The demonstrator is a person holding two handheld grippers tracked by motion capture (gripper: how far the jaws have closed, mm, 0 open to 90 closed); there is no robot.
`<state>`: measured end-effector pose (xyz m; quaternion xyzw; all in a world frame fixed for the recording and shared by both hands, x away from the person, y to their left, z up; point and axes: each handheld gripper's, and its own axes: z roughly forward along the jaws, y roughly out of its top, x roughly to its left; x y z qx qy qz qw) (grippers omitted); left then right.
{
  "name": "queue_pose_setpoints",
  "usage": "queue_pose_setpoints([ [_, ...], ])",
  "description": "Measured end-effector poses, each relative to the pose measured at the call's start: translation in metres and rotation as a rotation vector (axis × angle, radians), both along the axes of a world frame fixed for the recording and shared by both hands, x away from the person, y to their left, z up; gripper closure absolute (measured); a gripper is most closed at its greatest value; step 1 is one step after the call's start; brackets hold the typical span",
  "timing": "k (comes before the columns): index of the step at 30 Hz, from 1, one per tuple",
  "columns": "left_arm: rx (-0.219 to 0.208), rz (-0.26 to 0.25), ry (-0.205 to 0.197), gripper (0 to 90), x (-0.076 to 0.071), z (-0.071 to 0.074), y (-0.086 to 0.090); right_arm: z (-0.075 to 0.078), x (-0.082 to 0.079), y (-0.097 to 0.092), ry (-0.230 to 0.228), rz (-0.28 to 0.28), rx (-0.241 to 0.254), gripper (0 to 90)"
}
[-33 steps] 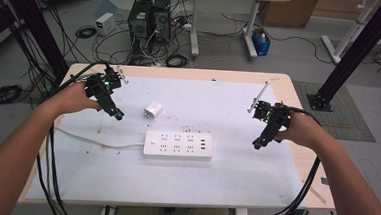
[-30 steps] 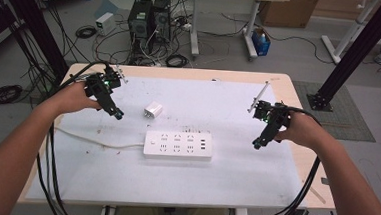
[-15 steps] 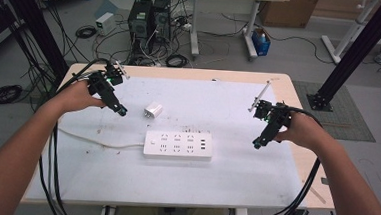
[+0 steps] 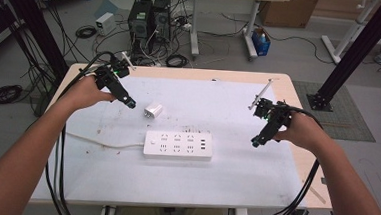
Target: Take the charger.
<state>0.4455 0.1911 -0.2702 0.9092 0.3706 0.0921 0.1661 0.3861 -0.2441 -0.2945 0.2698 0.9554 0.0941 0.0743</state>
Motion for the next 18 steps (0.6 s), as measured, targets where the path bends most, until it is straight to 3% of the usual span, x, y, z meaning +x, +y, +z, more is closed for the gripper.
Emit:
queue_pose_setpoints([
  [3,-0.001,0.015,-0.005,2.1,0.004,0.000,-0.006,0.001,0.000,0.000,-0.005,0.011,-0.003,4.1],
  [6,-0.027,0.049,0.003,2.1,0.010,-0.002,-0.011,0.000,-0.001,0.000,-0.004,-0.001,-0.001,4.0],
  [18,-0.046,0.134,0.021,2.1,0.035,-0.022,-0.021,-0.003,0.005,0.005,0.022,-0.003,-0.018,4.1],
])
